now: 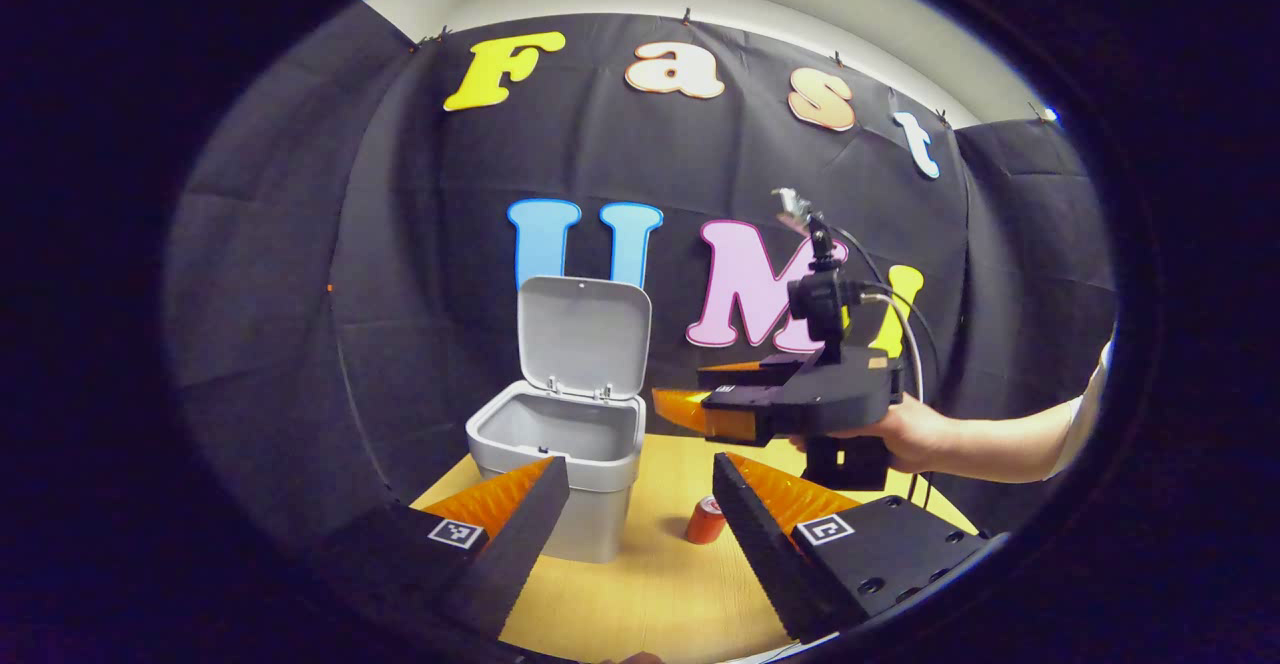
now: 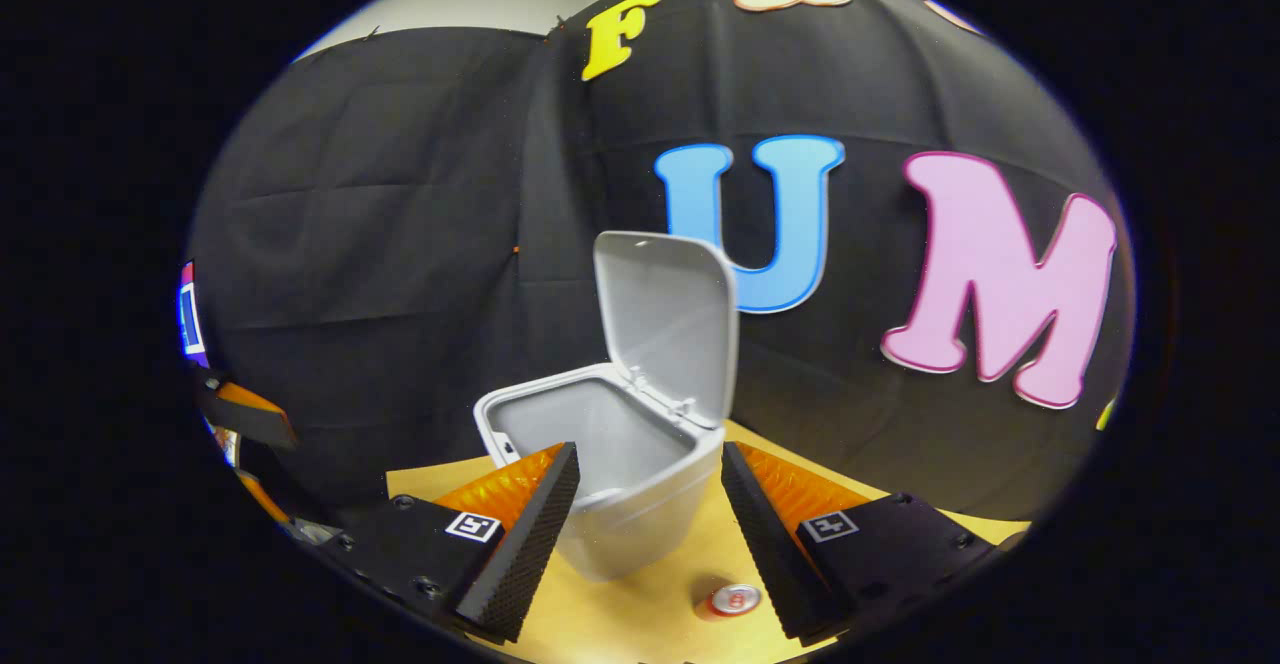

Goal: Press the lid of the desktop garbage bin to open it, pick up the crumpled paper on the desktop and throw it into the bin, then pick up the pop can on the desktop and drop it into the bin, and finally close the garbage bin lid.

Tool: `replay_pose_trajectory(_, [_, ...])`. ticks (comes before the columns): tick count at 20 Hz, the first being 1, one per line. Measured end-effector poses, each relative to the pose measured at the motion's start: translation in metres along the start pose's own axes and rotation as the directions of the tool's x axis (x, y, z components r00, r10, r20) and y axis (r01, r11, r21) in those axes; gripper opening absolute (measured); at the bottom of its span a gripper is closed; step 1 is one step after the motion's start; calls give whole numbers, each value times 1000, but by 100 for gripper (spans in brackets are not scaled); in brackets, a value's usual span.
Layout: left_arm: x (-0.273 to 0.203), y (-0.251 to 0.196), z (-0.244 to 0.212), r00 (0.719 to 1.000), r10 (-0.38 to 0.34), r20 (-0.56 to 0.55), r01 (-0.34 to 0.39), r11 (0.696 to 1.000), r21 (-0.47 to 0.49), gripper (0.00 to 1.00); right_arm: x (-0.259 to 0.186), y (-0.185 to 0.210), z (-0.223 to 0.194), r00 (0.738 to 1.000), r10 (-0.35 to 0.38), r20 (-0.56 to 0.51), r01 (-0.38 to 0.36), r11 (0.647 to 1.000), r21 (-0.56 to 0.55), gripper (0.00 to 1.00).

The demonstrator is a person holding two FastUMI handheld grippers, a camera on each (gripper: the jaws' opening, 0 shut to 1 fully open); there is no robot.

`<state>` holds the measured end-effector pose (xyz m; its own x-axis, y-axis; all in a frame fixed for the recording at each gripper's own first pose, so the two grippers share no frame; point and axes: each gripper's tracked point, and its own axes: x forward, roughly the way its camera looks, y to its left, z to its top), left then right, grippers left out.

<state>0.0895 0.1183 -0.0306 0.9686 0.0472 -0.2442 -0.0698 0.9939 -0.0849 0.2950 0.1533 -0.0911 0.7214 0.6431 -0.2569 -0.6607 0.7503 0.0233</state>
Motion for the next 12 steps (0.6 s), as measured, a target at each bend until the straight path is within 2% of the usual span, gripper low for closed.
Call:
replay_pose_trajectory(3, [38, -29, -30, 994, -94, -53, 93, 996, -12, 95, -42, -46, 5, 995, -102, 3, 102, 995, 7, 93])
replay_pose_trajectory(6, [74, -56, -62, 981, -175, -81, 178, 984, 20, 95, -81, -86, -1, 978, -207, -11, 207, 978, -3, 93])
replay_pose_trajectory(8, [103, -70, -86, 972, -215, -98, 221, 974, 53, 95, -101, -105, -10, 964, -265, -27, 264, 964, -20, 93])
replay_pose_trajectory(10, [142, -81, -128, 957, -234, -172, 249, 966, 69, 95, -117, -118, -22, 949, -311, -51, 310, 950, -17, 93])
replay_pose_trajectory(12, [166, -88, -149, 944, -253, -211, 267, 963, 44, 96, -130, -126, -33, 937, -344, -62, 344, 939, -16, 93])
